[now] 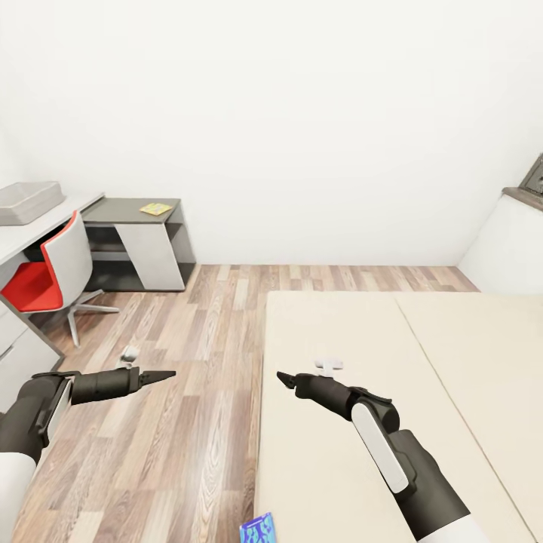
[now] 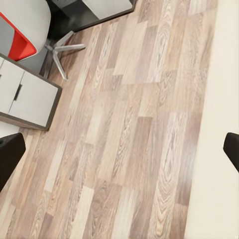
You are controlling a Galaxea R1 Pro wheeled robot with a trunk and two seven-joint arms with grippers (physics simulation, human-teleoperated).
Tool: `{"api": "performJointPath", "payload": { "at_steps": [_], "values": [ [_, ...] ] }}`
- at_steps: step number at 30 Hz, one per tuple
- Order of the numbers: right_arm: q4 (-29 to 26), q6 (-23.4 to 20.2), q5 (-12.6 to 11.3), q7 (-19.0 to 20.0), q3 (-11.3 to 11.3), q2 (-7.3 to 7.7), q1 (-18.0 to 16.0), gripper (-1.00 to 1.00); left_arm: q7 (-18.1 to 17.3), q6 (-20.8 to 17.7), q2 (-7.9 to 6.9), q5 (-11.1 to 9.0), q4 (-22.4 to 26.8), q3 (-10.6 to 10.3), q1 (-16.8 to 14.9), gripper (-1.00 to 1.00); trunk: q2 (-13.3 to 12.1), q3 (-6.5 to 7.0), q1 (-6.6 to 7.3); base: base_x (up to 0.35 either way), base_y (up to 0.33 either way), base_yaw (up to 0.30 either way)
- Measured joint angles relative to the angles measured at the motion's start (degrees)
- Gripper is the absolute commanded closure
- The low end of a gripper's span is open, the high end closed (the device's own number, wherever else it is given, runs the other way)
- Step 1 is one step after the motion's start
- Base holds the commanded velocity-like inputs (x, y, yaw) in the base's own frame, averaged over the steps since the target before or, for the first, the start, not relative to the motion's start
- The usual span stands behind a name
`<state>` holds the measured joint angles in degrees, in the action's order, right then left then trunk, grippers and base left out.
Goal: Put all the toys in the child's room - the three board games (two on the bed and one on the table), the two jigsaw puzzles on the table, and the tennis ball on the table - inside the toy box on the table in the child's room.
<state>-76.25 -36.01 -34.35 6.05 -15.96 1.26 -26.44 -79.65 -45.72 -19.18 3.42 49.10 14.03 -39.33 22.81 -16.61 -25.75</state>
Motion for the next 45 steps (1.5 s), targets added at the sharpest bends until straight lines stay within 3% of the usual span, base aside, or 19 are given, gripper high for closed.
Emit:
{"api": "performJointPath", "payload": {
  "at_steps": [13,45],
  "values": [
    [0.01,0.01,0.10,-0.08,0.00,-0.01,0.01,-1.00,-0.03,0.00,0.00,0.00,0.01,0.00,0.01,-1.00,0.00,0.33,0.00,0.000,0.000,-0.012],
    [0.00,0.01,0.10,-0.09,0.00,0.02,0.03,-1.00,-0.08,0.00,0.00,0.00,0.01,0.01,0.01,-1.00,0.00,3.23,0.00,0.000,0.000,0.000]
  ]
}}
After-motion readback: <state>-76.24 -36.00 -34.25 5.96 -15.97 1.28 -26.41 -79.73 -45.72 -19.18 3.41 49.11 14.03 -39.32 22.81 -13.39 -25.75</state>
